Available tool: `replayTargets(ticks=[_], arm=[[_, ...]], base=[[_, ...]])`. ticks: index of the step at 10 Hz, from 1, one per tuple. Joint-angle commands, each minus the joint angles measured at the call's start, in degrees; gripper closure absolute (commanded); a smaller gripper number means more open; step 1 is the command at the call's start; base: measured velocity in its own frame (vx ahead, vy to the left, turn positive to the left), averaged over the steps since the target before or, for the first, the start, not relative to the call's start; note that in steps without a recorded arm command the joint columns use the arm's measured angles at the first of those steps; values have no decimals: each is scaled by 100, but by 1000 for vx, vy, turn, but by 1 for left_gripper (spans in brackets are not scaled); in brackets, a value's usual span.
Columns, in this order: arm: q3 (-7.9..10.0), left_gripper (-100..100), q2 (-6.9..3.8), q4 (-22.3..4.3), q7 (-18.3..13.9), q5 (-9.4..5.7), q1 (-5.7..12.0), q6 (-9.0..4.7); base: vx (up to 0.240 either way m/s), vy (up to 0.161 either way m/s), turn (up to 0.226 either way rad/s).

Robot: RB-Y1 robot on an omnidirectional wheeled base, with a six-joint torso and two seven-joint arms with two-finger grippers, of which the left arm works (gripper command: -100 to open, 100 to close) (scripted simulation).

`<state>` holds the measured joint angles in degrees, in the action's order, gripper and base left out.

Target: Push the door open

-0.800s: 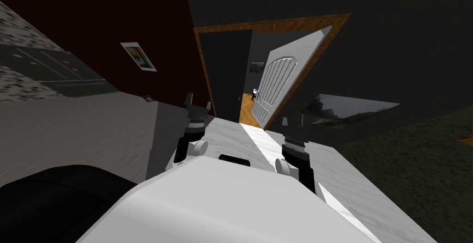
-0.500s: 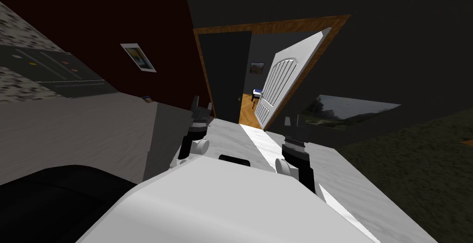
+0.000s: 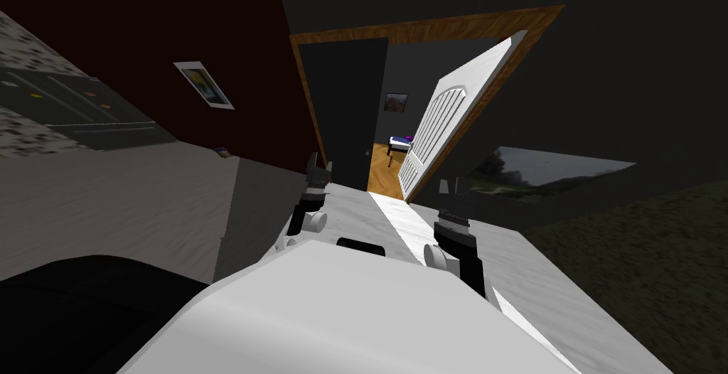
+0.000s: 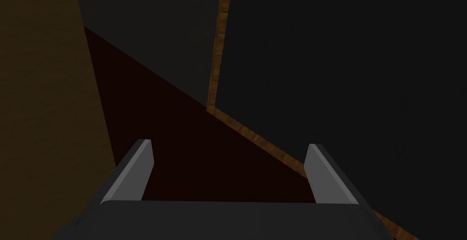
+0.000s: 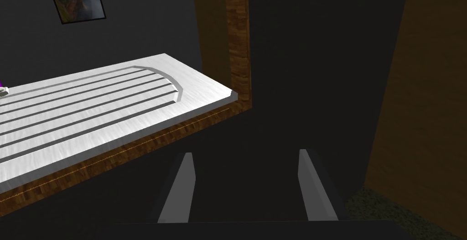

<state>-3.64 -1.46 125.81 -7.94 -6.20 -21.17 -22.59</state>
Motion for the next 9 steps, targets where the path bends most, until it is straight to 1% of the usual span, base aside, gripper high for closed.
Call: replayTargets(ticks=[1, 3, 4, 8, 9], arm=[[32, -100, -50, -246, 24, -32, 161, 25], [32, -100, -89, -556, 74, -52, 359, 8], [32, -100, -89, -606, 74, -52, 359, 8], [34, -100, -162, -1342, 186, -97, 807, -31], [34, -100, -162, -1423, 186, -97, 807, -31]], base=[[91, -9, -4], [96, -7, -4], [57, -5, 0], [80, -7, -4], [70, -6, 0]])
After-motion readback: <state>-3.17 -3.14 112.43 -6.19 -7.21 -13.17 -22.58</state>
